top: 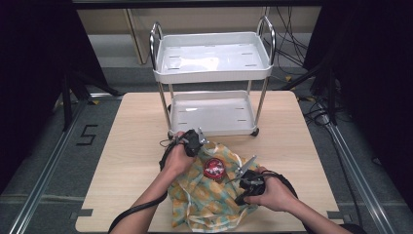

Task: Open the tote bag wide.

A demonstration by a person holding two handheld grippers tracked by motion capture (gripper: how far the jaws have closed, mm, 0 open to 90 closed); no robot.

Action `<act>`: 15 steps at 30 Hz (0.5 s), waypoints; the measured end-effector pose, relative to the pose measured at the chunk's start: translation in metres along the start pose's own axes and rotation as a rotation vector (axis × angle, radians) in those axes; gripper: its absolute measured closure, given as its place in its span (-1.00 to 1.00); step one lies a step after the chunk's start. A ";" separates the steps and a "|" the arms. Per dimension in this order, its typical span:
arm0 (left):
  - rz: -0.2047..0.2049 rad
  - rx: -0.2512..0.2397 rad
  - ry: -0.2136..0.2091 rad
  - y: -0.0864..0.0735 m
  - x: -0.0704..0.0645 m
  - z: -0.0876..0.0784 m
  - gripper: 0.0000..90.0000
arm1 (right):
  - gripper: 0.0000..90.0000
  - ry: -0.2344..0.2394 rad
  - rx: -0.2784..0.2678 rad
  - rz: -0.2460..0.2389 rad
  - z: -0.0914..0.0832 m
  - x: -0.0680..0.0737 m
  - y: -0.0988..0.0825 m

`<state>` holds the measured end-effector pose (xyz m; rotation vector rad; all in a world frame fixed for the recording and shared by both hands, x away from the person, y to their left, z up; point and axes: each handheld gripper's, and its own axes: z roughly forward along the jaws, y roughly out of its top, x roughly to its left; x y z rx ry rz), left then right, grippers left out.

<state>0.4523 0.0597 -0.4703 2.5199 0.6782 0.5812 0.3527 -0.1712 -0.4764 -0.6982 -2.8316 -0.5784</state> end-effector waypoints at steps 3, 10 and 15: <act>0.019 0.013 0.017 -0.001 0.003 0.001 0.98 | 1.00 -0.002 0.005 0.010 0.001 0.000 -0.002; 0.017 -0.001 0.020 0.001 0.001 0.000 0.89 | 0.99 0.014 -0.008 0.003 0.002 -0.001 -0.003; 0.056 0.010 0.021 0.004 0.002 -0.008 0.60 | 0.80 -0.004 -0.053 -0.013 -0.006 -0.001 -0.001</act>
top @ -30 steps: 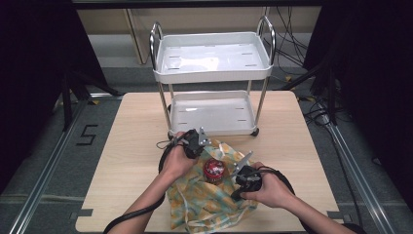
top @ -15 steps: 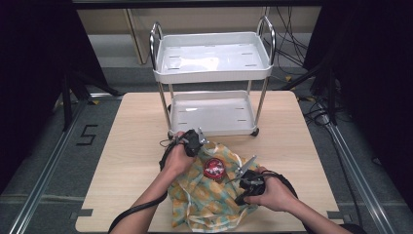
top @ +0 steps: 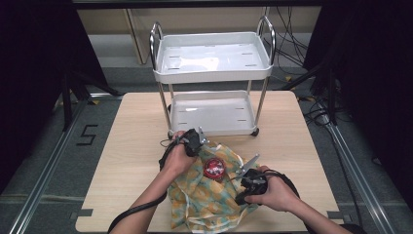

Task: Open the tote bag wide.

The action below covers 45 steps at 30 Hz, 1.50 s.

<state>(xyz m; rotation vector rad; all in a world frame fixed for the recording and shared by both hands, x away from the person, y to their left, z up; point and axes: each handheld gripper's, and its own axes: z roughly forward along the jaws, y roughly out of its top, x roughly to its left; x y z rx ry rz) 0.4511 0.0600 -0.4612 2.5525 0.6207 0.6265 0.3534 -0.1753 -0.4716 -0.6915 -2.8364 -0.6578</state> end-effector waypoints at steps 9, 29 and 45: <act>-0.021 -0.073 0.022 0.002 -0.001 -0.018 0.07 | 0.43 -0.045 -0.121 -0.010 -0.011 0.003 0.007; -0.004 -0.186 0.009 0.005 -0.027 -0.077 0.42 | 0.71 -0.059 -0.277 -0.045 -0.009 0.011 0.027; 0.090 0.015 -0.122 -0.018 -0.046 -0.049 0.68 | 0.80 -0.014 -0.198 -0.087 0.011 0.027 0.027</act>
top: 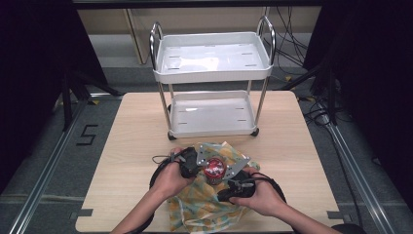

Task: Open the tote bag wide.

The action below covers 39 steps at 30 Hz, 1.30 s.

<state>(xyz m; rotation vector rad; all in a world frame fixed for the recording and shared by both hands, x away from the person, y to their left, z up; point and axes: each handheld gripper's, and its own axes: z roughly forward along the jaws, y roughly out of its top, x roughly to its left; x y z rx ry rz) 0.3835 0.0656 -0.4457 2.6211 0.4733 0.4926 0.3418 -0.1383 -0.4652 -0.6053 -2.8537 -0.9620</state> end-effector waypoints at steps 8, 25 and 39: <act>-0.005 -0.011 -0.010 -0.001 -0.004 0.000 0.62 | 0.60 -0.020 -0.024 0.037 -0.005 -0.004 0.001; -0.040 -0.070 0.008 -0.001 -0.001 -0.021 0.32 | 0.24 -0.149 -0.131 0.082 -0.039 -0.031 0.006; -0.108 -0.183 0.015 -0.008 -0.013 -0.045 0.02 | 0.03 -0.131 -0.186 0.023 -0.040 -0.050 0.013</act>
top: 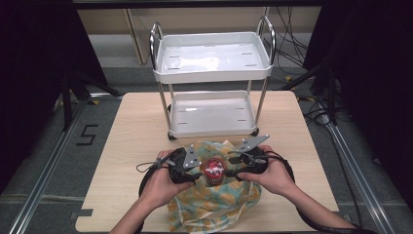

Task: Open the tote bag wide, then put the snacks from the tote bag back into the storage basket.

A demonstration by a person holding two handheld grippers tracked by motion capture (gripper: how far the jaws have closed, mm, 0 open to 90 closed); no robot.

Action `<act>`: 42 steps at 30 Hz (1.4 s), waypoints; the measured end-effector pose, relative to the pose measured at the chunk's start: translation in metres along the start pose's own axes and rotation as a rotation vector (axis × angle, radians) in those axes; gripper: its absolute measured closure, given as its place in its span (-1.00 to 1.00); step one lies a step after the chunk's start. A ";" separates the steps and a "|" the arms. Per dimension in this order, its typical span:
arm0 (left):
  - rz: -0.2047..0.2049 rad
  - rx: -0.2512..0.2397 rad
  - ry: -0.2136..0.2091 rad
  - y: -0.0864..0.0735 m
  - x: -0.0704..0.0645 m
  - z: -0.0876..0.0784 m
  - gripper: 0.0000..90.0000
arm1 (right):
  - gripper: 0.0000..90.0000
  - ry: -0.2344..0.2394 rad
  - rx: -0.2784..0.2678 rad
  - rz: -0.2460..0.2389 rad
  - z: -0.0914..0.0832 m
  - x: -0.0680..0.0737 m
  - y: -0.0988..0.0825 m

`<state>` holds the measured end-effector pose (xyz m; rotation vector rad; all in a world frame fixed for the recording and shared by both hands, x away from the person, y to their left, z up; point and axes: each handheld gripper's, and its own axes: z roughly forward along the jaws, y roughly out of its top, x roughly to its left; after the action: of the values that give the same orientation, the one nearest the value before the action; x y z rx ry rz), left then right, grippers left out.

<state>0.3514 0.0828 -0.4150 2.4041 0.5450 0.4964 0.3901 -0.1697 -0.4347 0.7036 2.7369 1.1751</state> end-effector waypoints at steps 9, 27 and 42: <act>-0.044 -0.051 0.021 -0.003 0.001 -0.014 -0.04 | -0.02 0.005 0.001 0.017 -0.001 -0.002 -0.001; -0.160 -0.138 0.038 -0.017 0.005 -0.022 -0.05 | 0.79 0.027 0.013 0.057 -0.010 -0.001 -0.005; -0.142 -0.152 0.062 -0.014 0.009 -0.024 -0.05 | 1.00 0.036 0.112 0.027 0.012 0.004 -0.007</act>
<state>0.3439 0.1090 -0.4045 2.1947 0.6747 0.5323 0.3864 -0.1643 -0.4475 0.7404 2.8504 1.0572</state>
